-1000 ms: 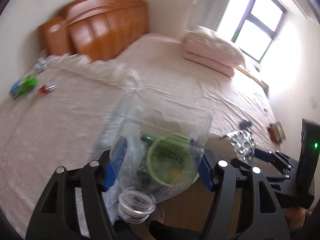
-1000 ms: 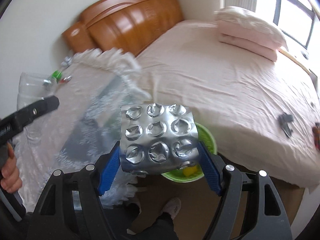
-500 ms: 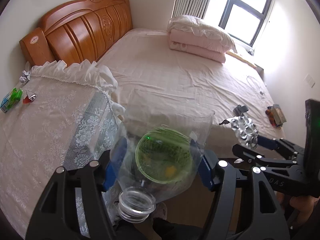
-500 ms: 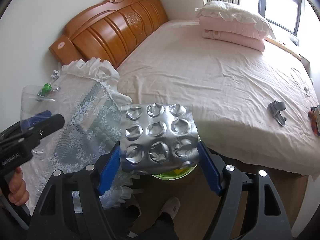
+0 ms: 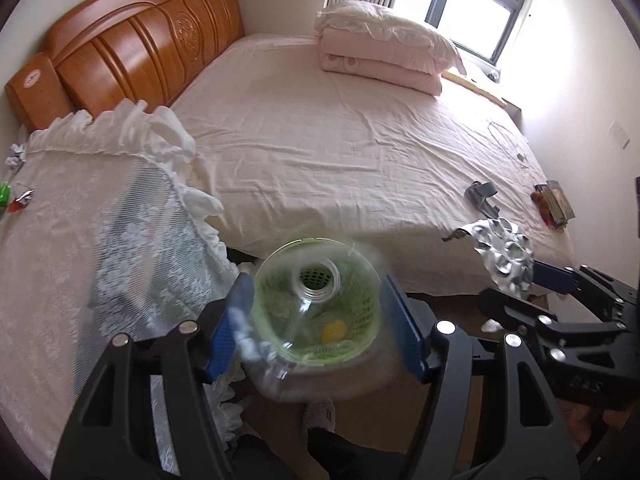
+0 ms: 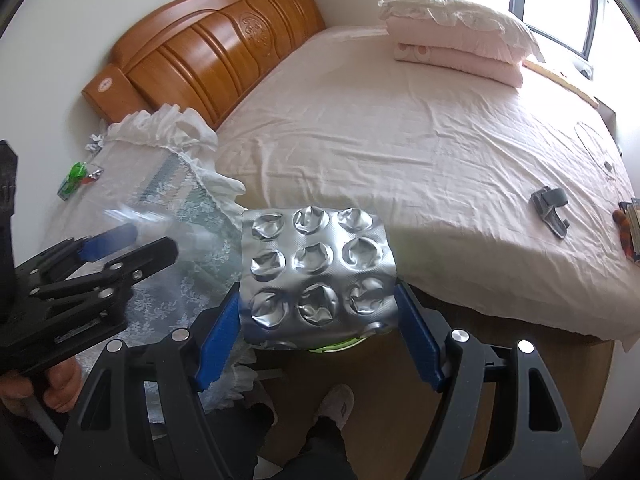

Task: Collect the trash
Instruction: 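Carry bottle and blister pack to the wastebasket and open the left tool over it, then open the right tool to drop the blister pack into the wastebasket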

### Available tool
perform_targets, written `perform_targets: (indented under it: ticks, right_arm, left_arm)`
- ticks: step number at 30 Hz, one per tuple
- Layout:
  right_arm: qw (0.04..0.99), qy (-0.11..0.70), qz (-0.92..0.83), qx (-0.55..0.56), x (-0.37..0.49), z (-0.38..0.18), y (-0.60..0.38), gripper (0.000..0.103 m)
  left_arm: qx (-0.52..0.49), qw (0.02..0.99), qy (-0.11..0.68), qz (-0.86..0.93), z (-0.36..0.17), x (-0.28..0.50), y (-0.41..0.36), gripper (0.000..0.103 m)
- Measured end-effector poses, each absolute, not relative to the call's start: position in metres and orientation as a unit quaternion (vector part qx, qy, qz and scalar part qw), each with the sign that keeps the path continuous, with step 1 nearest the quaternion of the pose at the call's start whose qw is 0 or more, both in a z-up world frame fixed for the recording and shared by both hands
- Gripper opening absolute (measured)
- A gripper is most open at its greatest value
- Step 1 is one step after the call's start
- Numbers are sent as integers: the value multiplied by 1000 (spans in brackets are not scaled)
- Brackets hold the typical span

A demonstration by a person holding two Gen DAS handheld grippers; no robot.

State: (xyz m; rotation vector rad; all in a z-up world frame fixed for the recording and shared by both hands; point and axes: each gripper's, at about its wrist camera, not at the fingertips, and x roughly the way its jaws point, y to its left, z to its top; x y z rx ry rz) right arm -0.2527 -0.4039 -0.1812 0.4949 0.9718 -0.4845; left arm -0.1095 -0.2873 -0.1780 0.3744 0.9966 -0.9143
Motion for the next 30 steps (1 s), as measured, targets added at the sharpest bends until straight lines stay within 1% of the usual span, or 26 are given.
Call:
perform_targets:
  ticks: [2,3,5,8,12,13,15,16,18,19,20,21,23,25,30]
  right_arm:
    - [822,462,-232,239,-252,-191,-410,74]
    - [820,463,-234,241,-252,-195,-413,74]
    - [815,467,-238,248,-252,-203,-419,74]
    - [810,470,-244,253,-253,-209,-428,74]
    - [807,469,-249,261,-255,-212,-436,75]
    - [805,469,-249,263,-256,-213,-438,74]
    - [805,469,-250,265,-256,-214,-442,74]
    - [805,469,-249,266,-256,-214,-443,74]
    - [806,469,-245,266,-255,-214,-444,74]
    - [807,468,-242,266,-253,-214,-442,74]
    - [808,468,-239,266,-252,-214,-441,74]
    - [809,468,-236,265,-250,-214,-440,74]
    - [812,469,-226,264,-246,-215,-436,74]
    - [814,472,-218,261,-241,-217,-433,74]
    - [816,484,-191,250,-221,-230,-413,74]
  left_arm:
    - [172,760,464,-422,-192,-106,-297,63]
    - [172,759,467,-420,-199,-103,-302,60]
    - [174,754,479,-415,-217,-97,-315,57]
    - [168,745,499,-409,-236,-89,-331,56]
    - [173,742,504,-408,-241,-85,-343,57]
    - [172,742,504,-408,-240,-84,-343,58]
    - [167,745,502,-406,-233,-83,-341,69]
    - [162,749,501,-403,-227,-82,-338,71]
    - [150,756,499,-397,-213,-80,-329,83]
    - [146,758,498,-394,-208,-79,-324,85]
    - [141,762,496,-391,-199,-78,-317,90]
    - [136,767,492,-388,-190,-78,-310,92]
    - [132,778,482,-381,-174,-77,-294,92]
    - [136,790,470,-370,-160,-76,-280,96]
    - [133,812,456,-340,-138,-72,-242,95]
